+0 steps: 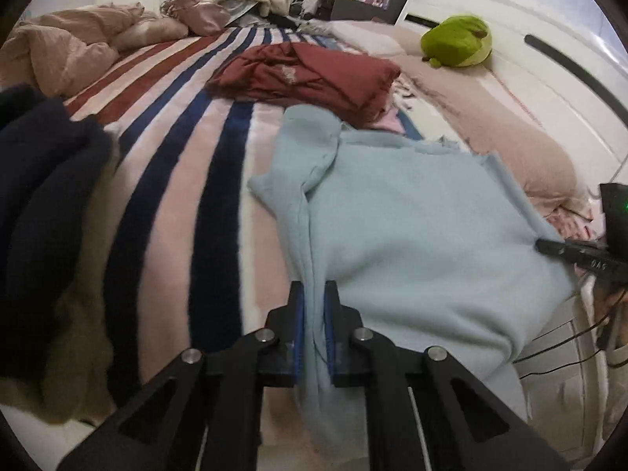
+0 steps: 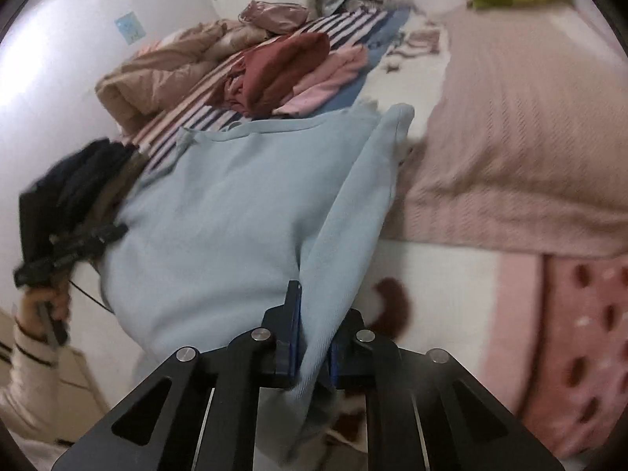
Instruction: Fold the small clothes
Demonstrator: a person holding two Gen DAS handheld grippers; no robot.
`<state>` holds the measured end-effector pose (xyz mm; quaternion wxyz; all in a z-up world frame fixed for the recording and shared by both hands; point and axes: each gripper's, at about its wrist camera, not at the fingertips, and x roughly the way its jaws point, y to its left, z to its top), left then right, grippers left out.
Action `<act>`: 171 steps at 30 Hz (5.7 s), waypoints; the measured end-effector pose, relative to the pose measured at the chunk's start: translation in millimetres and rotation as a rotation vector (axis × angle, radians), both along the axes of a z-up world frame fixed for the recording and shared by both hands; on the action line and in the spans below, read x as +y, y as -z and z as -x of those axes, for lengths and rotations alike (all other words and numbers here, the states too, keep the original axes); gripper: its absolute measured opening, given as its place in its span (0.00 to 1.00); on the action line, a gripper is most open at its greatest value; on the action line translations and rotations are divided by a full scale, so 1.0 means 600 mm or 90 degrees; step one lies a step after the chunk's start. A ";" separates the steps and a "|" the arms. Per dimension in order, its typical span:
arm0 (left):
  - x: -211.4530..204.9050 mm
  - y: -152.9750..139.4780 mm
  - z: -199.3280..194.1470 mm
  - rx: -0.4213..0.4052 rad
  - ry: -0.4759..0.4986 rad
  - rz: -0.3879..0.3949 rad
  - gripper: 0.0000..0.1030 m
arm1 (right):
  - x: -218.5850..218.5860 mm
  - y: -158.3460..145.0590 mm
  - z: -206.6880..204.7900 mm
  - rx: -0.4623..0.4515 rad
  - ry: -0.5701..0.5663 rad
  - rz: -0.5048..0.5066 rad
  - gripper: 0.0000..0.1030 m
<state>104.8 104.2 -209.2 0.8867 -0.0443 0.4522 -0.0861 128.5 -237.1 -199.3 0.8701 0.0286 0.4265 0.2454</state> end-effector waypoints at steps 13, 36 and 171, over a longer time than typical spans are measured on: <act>-0.007 -0.021 -0.128 -0.009 -0.023 -0.026 0.66 | 0.002 -0.064 -0.117 -0.022 0.001 0.036 0.47; 0.044 0.016 -0.271 0.026 -0.132 -0.065 0.51 | 0.034 -0.051 -0.269 -0.022 0.069 0.134 0.07; -0.025 0.005 0.040 -0.085 0.045 0.227 0.65 | 0.265 -0.032 -0.007 -0.119 -0.208 0.268 0.71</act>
